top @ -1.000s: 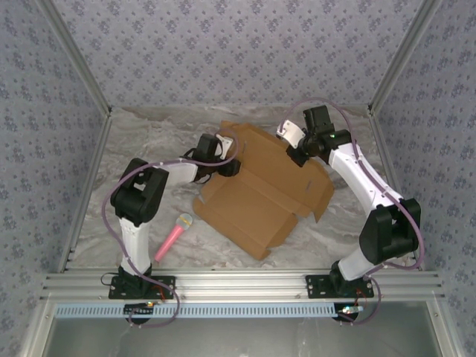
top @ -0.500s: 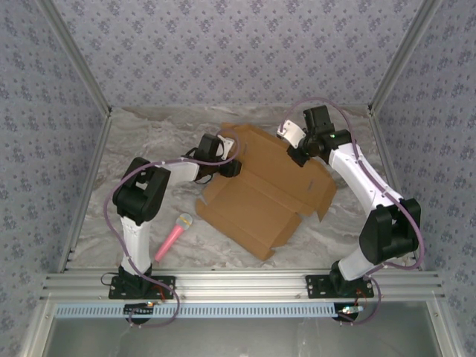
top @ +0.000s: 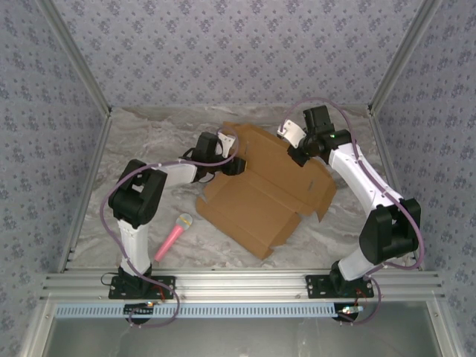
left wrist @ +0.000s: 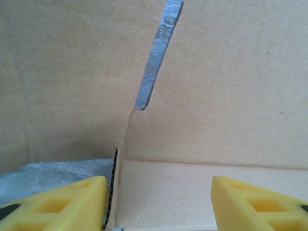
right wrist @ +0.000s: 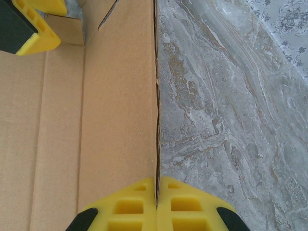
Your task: Fold the paper box
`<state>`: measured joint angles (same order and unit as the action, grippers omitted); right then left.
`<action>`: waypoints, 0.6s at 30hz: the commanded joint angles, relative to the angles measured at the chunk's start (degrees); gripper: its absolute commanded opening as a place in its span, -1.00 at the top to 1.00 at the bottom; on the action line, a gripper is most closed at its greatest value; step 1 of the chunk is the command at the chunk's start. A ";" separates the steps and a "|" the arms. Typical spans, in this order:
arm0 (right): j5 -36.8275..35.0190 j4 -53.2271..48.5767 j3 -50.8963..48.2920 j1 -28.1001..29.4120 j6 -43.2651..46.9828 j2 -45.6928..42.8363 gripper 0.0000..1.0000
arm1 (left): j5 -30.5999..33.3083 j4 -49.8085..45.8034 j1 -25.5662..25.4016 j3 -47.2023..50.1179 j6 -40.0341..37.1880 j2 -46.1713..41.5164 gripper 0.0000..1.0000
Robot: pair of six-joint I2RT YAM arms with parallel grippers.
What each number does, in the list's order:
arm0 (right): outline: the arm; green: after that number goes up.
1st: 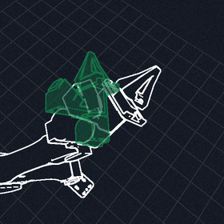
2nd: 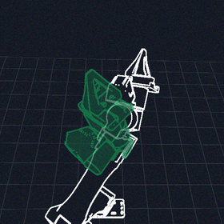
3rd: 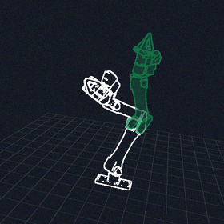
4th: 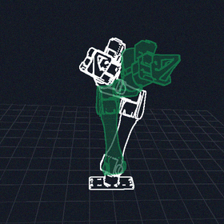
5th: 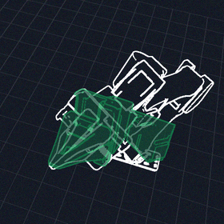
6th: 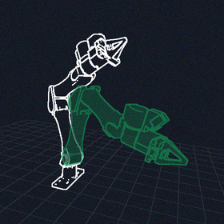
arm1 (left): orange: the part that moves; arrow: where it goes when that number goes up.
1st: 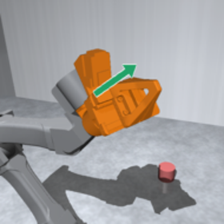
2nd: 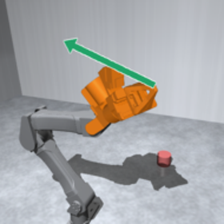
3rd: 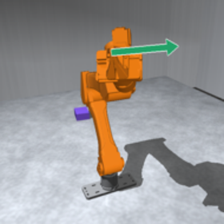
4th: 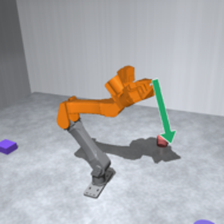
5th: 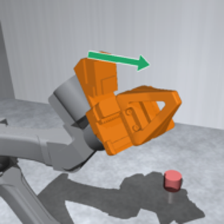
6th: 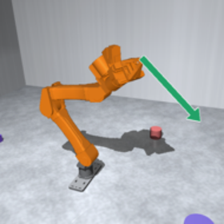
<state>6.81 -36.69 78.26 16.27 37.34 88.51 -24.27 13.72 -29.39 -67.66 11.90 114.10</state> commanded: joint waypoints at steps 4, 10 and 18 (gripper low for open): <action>-0.17 0.55 0.23 0.51 -1.57 -1.54 1.00 | -4.51 1.91 -0.66 0.69 1.59 -0.57 -0.17; -0.48 0.65 0.05 0.73 -1.75 -1.93 1.00 | -5.70 1.91 -1.35 0.31 2.25 0.75 -0.16; -0.56 0.65 -0.12 0.95 -1.75 -2.18 1.00 | -5.81 2.18 -2.61 -0.19 2.34 2.94 -0.16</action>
<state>6.63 -36.47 78.26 16.80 36.80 88.44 -28.16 15.07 -31.66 -67.44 13.61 115.61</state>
